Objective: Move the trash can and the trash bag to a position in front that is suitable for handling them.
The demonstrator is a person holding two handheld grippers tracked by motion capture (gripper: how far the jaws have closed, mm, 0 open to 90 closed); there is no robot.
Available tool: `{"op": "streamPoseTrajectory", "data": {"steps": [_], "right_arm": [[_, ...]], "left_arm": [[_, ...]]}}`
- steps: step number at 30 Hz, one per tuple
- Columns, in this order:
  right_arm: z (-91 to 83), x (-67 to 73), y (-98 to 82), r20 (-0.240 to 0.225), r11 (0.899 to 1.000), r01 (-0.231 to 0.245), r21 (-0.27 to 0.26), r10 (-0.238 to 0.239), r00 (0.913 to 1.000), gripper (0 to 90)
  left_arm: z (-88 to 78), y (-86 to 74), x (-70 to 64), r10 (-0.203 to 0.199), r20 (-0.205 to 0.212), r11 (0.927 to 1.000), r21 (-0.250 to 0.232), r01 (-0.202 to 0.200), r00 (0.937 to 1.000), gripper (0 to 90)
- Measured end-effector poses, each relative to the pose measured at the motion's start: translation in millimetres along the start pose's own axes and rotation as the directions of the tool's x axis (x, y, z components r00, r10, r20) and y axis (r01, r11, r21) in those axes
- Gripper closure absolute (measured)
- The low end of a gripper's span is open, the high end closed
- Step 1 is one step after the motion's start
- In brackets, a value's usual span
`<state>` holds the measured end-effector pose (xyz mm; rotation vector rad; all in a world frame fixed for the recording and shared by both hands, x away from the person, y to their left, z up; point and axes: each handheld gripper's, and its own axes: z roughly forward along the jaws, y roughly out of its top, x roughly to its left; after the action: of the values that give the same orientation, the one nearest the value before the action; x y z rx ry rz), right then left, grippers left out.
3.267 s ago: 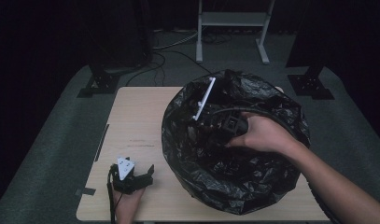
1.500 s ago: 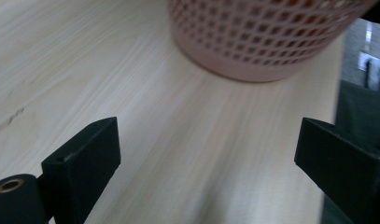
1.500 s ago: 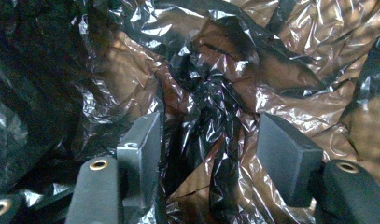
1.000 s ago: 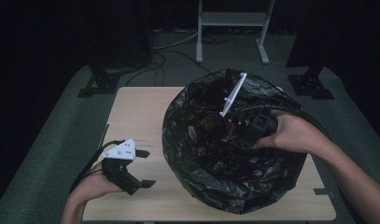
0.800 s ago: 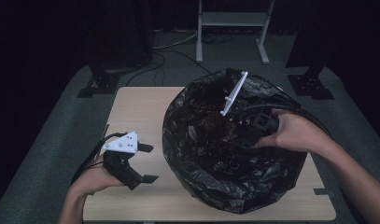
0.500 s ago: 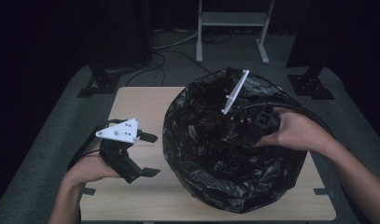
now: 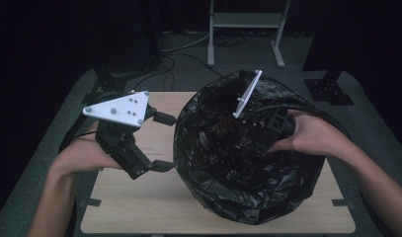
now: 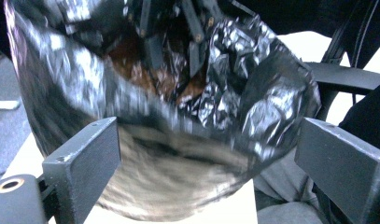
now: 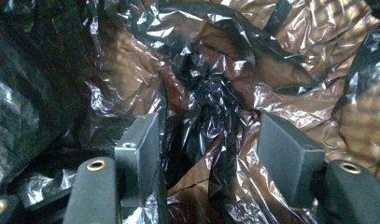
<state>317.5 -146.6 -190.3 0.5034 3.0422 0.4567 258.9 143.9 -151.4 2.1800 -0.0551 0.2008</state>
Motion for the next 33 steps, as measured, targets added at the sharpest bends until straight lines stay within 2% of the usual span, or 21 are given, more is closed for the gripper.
{"op": "streamPoseTrajectory", "data": {"steps": [5,9,11,13,17,20,23,28,30,33], "right_arm": [[-0.5,-1.7,0.9,-0.002,1.0,-0.001,0.001,0.001,1.0,38.5],[0.8,-3.6,0.7,-0.005,1.0,-0.004,0.006,0.005,1.0,38.5],[0.8,-4.6,0.4,-0.006,1.0,-0.006,0.005,0.006,1.0,38.5],[0.7,-5.7,0.0,-0.007,1.0,-0.001,0.005,0.001,1.0,38.5],[-1.1,-7.7,-0.9,-0.001,1.0,-0.006,0.003,0.006,1.0,38.6],[-2.6,-10.0,-2.6,0.008,1.0,-0.008,0.003,0.008,0.9999,38.5],[-3.9,-12.5,-4.5,0.013,1.0,-0.024,-0.003,0.024,0.9996,38.4],[-2.5,-18.8,-7.6,0.039,1.0,-0.024,0.001,0.024,0.9989,38.3],[-1.9,-23.7,-9.7,0.049,1.0,-0.028,-0.009,0.029,0.9984,38.3],[2.6,-33.7,-14.8,0.051,0.999,-0.049,-0.018,0.05,0.9975,38.3]], "left_arm": [[3.7,19.6,2.1,0.036,0.032,0.9991,-0.024,-0.035,0.9988,6.1],[19.8,27.4,5.6,0.056,0.062,0.9983,0.01,-0.057,0.9965,6.1],[28.7,27.2,8.7,0.052,0.074,0.9981,0.03,-0.055,0.9959,6.1],[36.7,25.0,13.5,0.048,0.074,0.997,0.058,-0.052,0.9961,6.9],[47.3,16.2,25.0,0.013,0.059,0.9958,0.09,-0.018,0.9982,6.9],[56.6,8.4,32.0,-0.006,0.041,0.9907,0.136,0.0,0.9991,6.9],[64.3,-0.3,38.6,-0.029,0.034,0.9887,0.148,0.024,0.999,6.9],[75.7,-13.1,48.6,-0.058,0.01,0.9835,0.172,0.055,0.9983,6.9],[78.2,-18.3,53.2,-0.074,0.009,0.9844,0.161,0.072,0.9972,6.9],[84.2,-27.4,59.6,-0.099,0.001,0.9812,0.166,0.097,0.9951,6.9]]}}
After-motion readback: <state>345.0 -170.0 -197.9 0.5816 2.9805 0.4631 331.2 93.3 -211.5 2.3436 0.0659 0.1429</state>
